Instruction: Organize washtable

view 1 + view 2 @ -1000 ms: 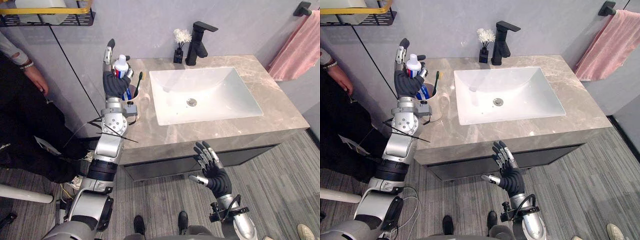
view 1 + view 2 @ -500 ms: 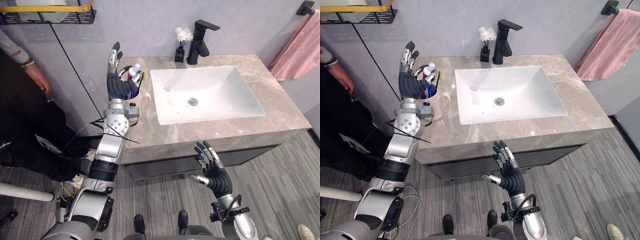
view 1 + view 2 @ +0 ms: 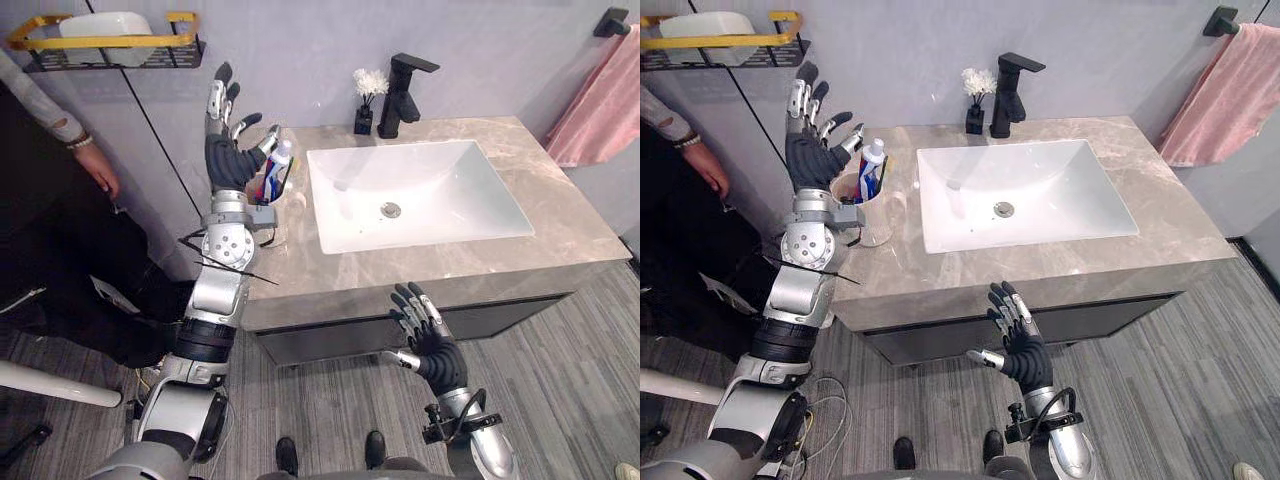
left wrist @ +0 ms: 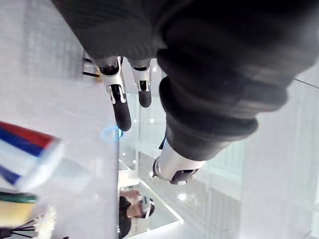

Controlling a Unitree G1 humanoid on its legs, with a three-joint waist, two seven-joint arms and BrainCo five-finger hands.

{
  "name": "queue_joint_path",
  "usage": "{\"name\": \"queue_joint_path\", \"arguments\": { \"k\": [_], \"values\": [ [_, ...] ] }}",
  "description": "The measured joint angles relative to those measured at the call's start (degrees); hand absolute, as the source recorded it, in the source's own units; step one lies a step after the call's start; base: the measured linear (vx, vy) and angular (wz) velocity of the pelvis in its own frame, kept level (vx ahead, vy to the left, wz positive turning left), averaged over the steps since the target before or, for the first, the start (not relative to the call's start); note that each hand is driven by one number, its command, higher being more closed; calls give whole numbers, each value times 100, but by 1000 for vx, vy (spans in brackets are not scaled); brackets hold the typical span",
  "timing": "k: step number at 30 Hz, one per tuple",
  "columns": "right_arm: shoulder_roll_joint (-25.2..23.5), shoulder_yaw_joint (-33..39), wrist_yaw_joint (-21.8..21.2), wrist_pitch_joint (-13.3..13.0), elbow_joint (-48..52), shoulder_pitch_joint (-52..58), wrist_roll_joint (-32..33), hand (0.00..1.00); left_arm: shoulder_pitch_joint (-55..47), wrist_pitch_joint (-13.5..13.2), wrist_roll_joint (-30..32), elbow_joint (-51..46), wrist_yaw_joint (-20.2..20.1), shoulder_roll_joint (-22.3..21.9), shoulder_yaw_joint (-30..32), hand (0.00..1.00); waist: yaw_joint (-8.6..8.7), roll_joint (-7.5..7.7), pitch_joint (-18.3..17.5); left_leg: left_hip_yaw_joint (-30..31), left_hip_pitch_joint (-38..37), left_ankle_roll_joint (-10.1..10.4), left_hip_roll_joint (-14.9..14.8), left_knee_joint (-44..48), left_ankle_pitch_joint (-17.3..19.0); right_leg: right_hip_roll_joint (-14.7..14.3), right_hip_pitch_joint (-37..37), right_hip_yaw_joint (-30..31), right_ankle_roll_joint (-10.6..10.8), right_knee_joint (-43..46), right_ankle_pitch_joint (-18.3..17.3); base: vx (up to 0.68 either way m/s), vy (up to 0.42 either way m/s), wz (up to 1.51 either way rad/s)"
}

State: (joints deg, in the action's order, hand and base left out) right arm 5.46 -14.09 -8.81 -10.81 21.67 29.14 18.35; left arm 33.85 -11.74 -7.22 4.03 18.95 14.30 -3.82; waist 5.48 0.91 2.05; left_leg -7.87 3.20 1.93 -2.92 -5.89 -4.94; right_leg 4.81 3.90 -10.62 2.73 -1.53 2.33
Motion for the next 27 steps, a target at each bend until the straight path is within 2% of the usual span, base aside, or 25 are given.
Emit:
{"name": "queue_joint_path", "arguments": {
  "k": [9,18,19,24,27],
  "values": [
    [-4,-15,-25,0,-22,-9,-60,0,8,-212,-122,-421,-6,33,4,0,0,-12,-118,30,-2,1,-1,0,-25,0,-26,-33,-1,-17,2,1,0,0],
    [-29,-16,-47,4,-241,-53,-85,0,-71,-285,-125,-966,-103,68,62,0,-9,-24,-227,160,-2,7,2,2,-37,0,-121,-169,-1,-61,1,19,-2,7],
    [-41,-15,-52,3,-240,-53,-90,0,-160,-286,-136,-1043,-161,68,93,100,-4,-33,-242,164,-3,7,2,2,-37,0,-125,-173,0,-64,1,19,-5,4],
    [-68,69,-149,4,-240,-52,-94,0,-1507,-375,-234,-1757,-595,34,241,100,-28,-51,-257,200,-28,8,0,2,-37,-4,-176,-196,0,-83,-5,0,-2,3],
    [-117,131,-152,3,-240,3,-94,0,-2125,-374,-235,-1941,-676,-92,454,100,-147,-51,-257,219,-28,9,6,1,-36,4,-183,-203,8,-83,-14,-8,3,3]
  ]
}}
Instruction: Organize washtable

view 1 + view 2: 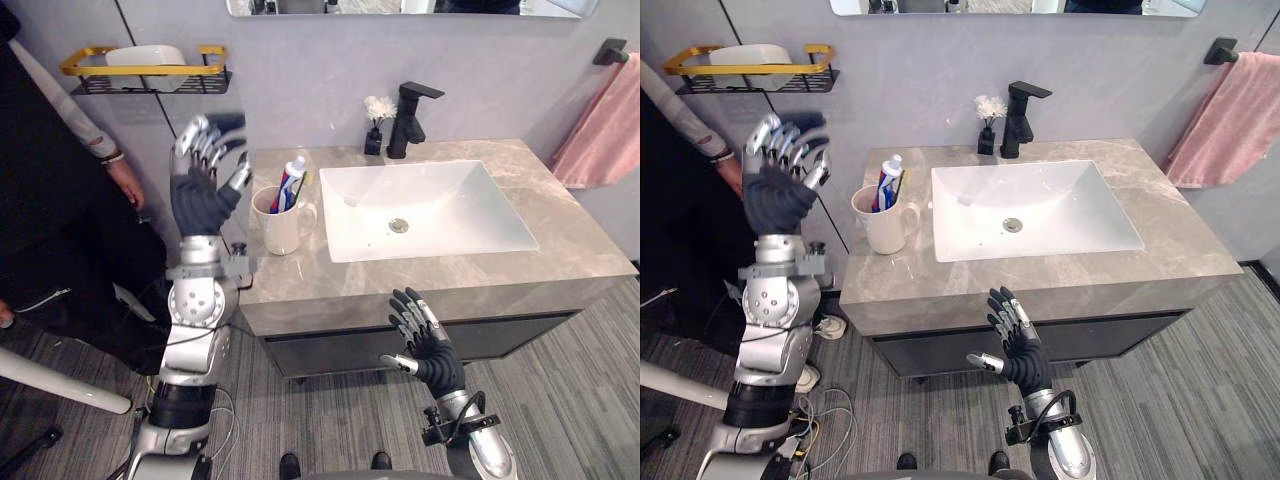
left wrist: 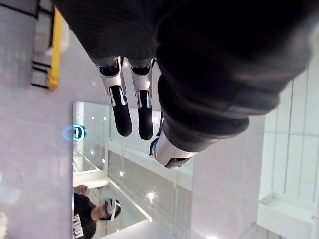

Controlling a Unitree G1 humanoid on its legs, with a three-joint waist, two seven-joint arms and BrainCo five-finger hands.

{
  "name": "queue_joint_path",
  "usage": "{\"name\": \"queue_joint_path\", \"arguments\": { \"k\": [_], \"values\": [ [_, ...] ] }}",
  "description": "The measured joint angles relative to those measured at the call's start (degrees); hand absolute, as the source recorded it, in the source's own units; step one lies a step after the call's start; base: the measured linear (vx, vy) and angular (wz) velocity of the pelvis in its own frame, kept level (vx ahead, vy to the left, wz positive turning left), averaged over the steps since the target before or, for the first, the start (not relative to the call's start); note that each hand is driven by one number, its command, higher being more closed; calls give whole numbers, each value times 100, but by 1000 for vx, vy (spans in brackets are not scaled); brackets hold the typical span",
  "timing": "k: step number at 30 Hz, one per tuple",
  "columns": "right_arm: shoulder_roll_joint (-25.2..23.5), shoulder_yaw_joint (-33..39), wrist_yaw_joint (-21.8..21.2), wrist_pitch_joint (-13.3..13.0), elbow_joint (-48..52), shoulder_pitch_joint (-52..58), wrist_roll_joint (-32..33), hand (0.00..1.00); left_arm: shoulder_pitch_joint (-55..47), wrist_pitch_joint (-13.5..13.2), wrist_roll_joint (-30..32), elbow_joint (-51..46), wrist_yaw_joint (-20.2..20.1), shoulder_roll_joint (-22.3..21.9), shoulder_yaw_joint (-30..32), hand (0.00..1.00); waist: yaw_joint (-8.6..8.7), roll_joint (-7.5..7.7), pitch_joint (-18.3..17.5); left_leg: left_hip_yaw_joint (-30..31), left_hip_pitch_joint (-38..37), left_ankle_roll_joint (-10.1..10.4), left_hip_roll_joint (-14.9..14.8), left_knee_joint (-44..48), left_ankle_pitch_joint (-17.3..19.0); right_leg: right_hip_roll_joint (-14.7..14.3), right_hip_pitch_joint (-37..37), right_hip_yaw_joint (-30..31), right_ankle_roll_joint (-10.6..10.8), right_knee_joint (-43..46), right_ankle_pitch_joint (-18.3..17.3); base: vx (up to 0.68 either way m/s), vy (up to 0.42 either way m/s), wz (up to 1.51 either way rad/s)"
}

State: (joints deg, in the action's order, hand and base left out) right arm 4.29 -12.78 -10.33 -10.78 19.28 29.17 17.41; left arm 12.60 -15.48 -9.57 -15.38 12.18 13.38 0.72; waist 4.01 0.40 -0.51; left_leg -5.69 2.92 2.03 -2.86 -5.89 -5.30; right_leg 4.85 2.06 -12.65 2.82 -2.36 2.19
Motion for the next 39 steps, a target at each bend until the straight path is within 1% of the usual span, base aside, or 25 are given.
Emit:
{"name": "queue_joint_path", "arguments": {
  "k": [4,8,9,11,13,14,15,16,21,29,34,39],
  "values": [
    [-64,106,-2,1,0,32,1,0,-520,-11,-114,-248,-94,-74,223,100,-26,0,0,74,-23,1,8,0,0,12,-66,-70,-10,-1,-26,-9,4,11],
    [-69,131,-23,1,2,34,2,0,-1043,-10,-123,-342,-239,-213,215,100,-46,4,-4,80,-37,20,6,-1,13,22,-85,-95,4,-1,-66,-5,1,3],
    [-70,147,-48,2,3,34,4,0,-1163,-1,-114,-342,-326,-241,214,100,-45,4,-4,80,-33,33,3,-1,22,22,-85,-95,26,-1,-81,0,0,0],
    [-74,171,-94,4,3,49,5,0,-1275,11,-91,-342,-399,-308,199,100,-46,4,-5,80,-33,33,2,-1,22,22,-85,-95,29,0,-83,0,0,0],
    [-75,190,-114,5,3,51,7,0,-1344,41,119,-338,-461,-326,154,100,-43,5,-5,78,-33,30,0,0,20,22,-85,-93,31,0,-82,0,0,0],
    [-75,200,-116,5,4,50,14,0,-1376,64,408,-325,-460,-326,81,100,-44,5,-5,77,-35,13,-1,0,8,21,-85,-91,36,1,-77,0,0,0],
    [-75,208,-116,5,4,50,16,0,-1380,68,528,-305,-460,-326,43,100,-45,5,-5,76,-35,6,-1,1,4,21,-84,-90,56,1,-64,0,0,0],
    [-76,226,-116,5,4,48,23,0,-1379,82,819,-257,-460,-328,-67,100,-43,5,-5,71,-38,5,-1,1,3,19,-82,-78,46,1,-48,20,-4,-3],
    [-75,228,-117,5,4,45,58,0,-1375,197,1265,262,-496,-332,-311,100,-30,9,-2,-2,-81,3,-4,2,4,14,-81,9,29,1,-35,19,-3,-9],
    [-89,280,-115,5,5,53,107,0,-1158,394,1572,1053,-711,-318,-571,100,-7,33,19,-90,-102,11,-6,3,12,12,-69,61,30,6,-34,4,0,-3],
    [-85,272,-114,5,8,50,208,0,-915,420,1698,1402,-717,-241,-632,100,-22,48,81,-164,-102,31,-15,2,33,12,12,169,34,18,-38,-10,4,-11],
    [-86,276,-107,6,17,54,238,0,-683,526,1708,1801,-717,-182,-713,100,6,58,235,-225,-103,29,-15,2,35,13,18,198,41,18,-15,12,1,-6]
  ]
}}
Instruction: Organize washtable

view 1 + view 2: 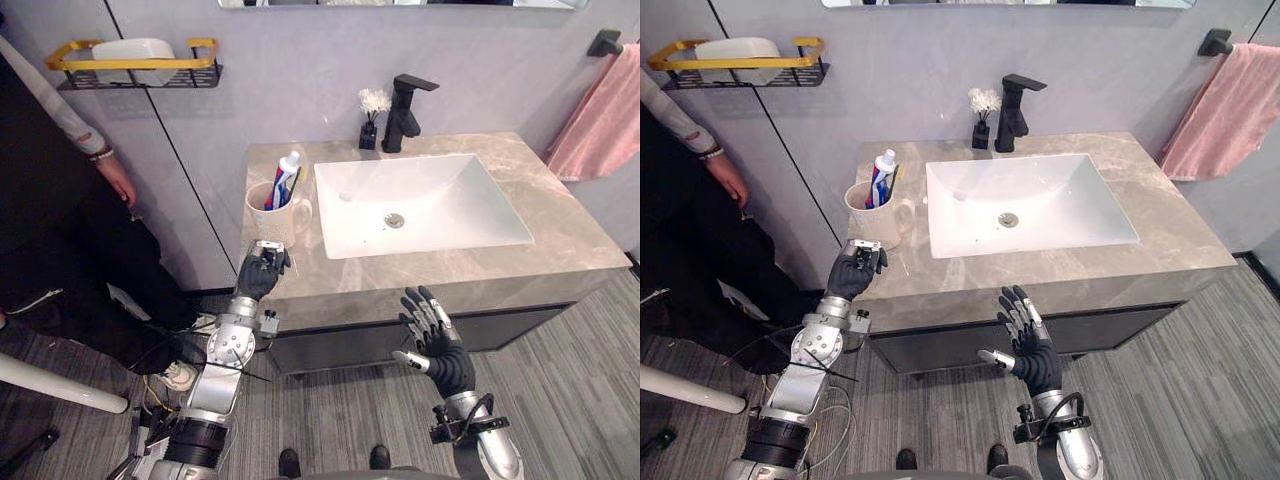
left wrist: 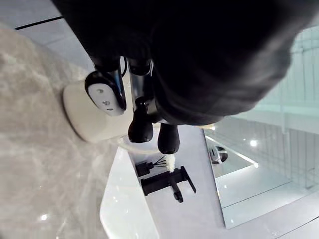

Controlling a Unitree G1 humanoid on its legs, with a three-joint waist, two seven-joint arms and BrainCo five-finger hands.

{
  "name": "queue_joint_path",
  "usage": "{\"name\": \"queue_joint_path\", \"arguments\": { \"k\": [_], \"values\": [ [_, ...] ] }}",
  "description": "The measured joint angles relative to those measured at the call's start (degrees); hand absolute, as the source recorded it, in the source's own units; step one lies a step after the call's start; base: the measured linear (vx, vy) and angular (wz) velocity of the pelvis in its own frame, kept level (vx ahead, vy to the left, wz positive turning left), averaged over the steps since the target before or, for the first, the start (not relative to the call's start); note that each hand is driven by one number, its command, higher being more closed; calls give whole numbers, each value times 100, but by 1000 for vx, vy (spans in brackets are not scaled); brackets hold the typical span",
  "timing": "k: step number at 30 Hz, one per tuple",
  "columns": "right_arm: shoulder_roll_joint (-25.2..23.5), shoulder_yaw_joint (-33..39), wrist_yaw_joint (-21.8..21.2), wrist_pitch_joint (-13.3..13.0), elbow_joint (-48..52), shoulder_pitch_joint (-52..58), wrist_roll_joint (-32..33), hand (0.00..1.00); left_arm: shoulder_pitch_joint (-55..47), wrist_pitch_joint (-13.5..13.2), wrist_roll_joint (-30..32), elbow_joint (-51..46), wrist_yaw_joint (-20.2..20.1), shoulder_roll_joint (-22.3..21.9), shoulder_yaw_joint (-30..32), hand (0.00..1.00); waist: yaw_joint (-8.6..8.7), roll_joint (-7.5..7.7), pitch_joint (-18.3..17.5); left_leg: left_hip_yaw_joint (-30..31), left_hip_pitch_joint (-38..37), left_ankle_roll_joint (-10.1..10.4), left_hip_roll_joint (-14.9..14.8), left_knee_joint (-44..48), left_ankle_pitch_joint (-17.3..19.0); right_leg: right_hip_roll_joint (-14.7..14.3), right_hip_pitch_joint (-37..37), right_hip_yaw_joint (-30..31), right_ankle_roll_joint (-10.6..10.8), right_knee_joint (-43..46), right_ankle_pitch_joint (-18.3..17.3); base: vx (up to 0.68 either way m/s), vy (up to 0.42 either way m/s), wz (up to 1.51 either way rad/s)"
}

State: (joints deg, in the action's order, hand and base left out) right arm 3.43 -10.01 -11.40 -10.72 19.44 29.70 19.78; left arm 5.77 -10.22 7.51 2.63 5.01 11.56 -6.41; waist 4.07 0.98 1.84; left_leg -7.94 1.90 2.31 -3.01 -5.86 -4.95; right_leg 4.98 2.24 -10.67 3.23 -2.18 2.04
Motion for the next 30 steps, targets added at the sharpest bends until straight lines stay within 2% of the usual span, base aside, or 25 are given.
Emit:
{"name": "queue_joint_path", "arguments": {
  "k": [17,30],
  "values": [
    [44,3,-3,2,12,66,40,0,643,134,215,875,14,281,-8,100,25,12,226,-144,61,-27,-4,32,40,-23,121,133,-13,-3,25,14,-1,-3],
    [119,-1,-1,2,235,104,41,0,1366,150,214,1182,60,600,47,100,21,35,470,-207,206,-33,-6,29,39,-28,313,200,-10,-1,64,-1,0,-3]
  ]
}}
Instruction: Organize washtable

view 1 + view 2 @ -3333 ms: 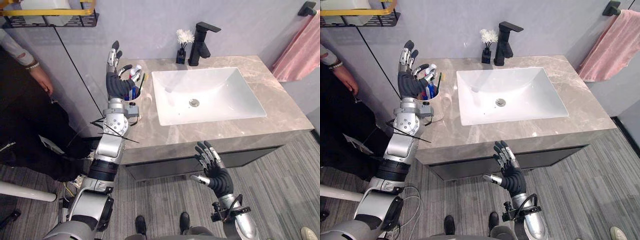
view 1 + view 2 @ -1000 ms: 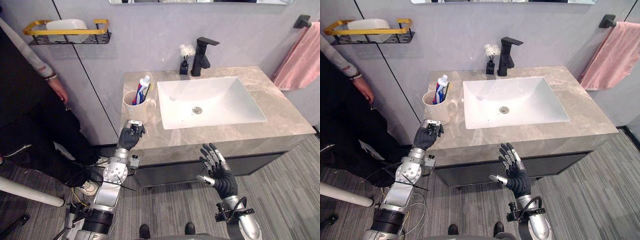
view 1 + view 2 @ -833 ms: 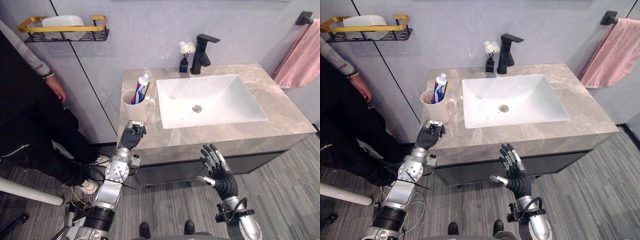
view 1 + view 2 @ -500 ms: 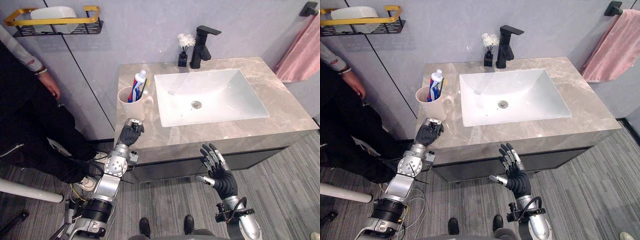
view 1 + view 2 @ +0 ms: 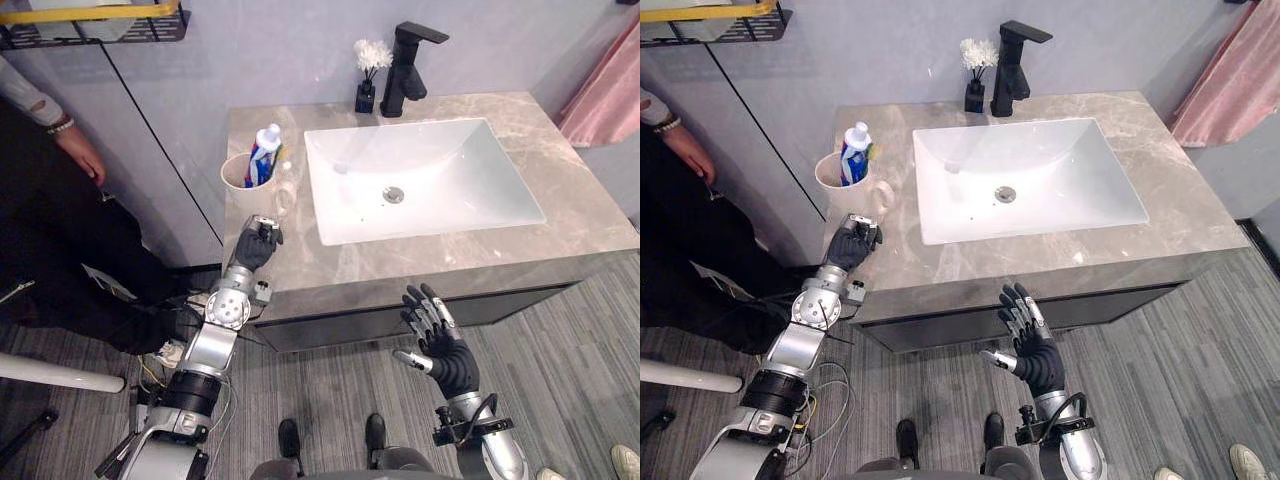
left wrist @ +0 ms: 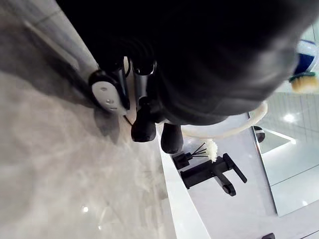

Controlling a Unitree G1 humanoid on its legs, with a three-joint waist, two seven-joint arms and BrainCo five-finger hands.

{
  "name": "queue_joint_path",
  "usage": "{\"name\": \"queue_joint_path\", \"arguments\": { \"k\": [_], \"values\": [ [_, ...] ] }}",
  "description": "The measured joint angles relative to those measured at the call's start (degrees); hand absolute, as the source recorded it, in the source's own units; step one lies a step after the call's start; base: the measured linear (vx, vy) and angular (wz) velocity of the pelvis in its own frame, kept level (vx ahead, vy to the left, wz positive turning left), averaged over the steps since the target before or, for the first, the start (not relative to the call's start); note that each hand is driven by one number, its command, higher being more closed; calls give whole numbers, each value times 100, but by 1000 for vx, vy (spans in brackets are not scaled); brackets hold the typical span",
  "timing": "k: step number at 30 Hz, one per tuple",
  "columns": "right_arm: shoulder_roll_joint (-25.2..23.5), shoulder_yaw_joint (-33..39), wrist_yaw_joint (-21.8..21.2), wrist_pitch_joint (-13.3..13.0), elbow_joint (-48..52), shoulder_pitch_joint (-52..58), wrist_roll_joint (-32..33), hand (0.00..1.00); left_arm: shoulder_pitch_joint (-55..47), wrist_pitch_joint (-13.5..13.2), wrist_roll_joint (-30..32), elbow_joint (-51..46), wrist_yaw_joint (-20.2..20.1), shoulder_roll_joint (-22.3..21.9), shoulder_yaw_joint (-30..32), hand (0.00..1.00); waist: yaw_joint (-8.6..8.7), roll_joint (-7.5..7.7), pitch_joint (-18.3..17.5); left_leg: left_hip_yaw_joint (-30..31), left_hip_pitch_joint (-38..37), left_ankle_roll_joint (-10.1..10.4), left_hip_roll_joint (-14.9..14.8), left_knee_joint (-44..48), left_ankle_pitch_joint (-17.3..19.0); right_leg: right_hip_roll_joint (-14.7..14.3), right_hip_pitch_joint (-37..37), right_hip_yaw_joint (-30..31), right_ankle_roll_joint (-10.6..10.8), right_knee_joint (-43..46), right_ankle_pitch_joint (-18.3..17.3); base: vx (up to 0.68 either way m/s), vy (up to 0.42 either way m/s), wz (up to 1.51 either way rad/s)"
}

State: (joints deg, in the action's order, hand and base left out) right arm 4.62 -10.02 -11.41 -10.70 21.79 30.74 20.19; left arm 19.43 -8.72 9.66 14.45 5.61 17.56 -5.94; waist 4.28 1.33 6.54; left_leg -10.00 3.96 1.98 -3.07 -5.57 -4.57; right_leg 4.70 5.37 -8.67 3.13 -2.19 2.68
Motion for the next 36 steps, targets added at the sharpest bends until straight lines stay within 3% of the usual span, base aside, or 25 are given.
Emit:
{"name": "queue_joint_path", "arguments": {
  "k": [17,27,36],
  "values": [
    [79,-167,1,-4,0,-3,22,0,1897,143,-6,1231,140,852,-232,100,124,50,389,-85,275,-7,-1,5,-8,2,307,130,-23,-31,107,2,1,-3],
    [262,-296,1,-16,49,-4,148,0,3527,101,-8,2329,232,1495,-758,100,178,234,794,-185,449,-9,3,10,-12,34,473,247,-47,-156,227,9,9,-5],
    [262,-358,2,-30,118,-3,224,0,4240,89,-54,2892,242,1710,-1028,100,311,288,840,-208,585,-10,3,11,-11,36,595,268,-56,-212,267,0,1,-1]
  ]
}}
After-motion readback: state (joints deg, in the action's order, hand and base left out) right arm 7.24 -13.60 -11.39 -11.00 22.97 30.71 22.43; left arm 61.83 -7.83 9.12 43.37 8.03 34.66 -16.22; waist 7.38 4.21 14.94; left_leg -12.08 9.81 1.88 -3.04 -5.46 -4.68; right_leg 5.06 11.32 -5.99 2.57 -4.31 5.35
